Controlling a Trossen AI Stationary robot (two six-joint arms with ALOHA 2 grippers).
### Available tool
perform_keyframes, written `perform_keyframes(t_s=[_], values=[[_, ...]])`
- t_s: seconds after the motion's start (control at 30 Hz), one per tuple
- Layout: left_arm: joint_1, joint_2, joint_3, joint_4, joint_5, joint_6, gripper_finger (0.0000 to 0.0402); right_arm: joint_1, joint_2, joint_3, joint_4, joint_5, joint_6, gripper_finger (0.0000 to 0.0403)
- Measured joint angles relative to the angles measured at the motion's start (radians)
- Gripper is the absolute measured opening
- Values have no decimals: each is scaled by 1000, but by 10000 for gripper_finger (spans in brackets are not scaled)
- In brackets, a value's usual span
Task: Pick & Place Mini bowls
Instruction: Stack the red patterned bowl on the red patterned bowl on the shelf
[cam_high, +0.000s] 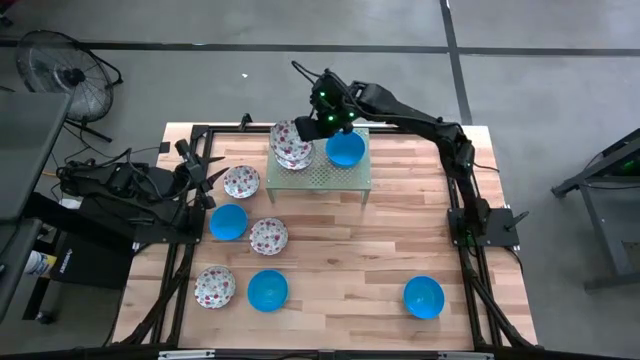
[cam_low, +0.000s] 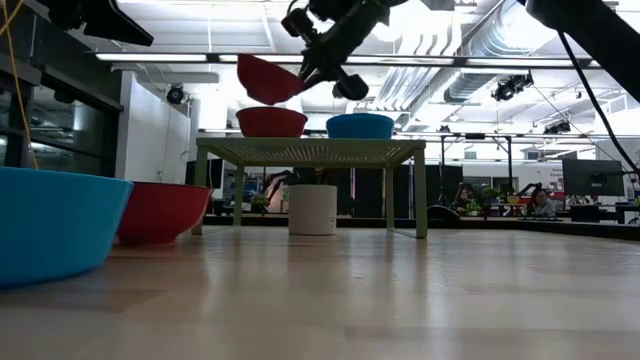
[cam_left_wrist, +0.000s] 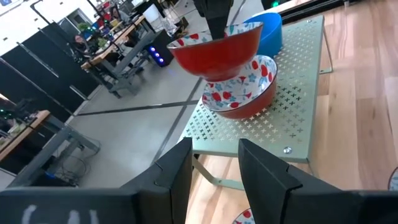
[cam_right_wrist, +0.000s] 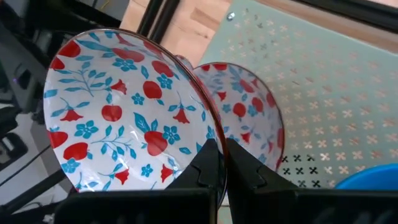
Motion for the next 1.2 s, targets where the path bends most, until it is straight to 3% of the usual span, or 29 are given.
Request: perform_keyframes(t_s=[0.37,1.2], values=[[0,0,0,0,3,-8,127,-5,0,0,-102,39,-8,0],[0,0,0,0,4,-13,127,2,36,-2,-54,48,-24,0]])
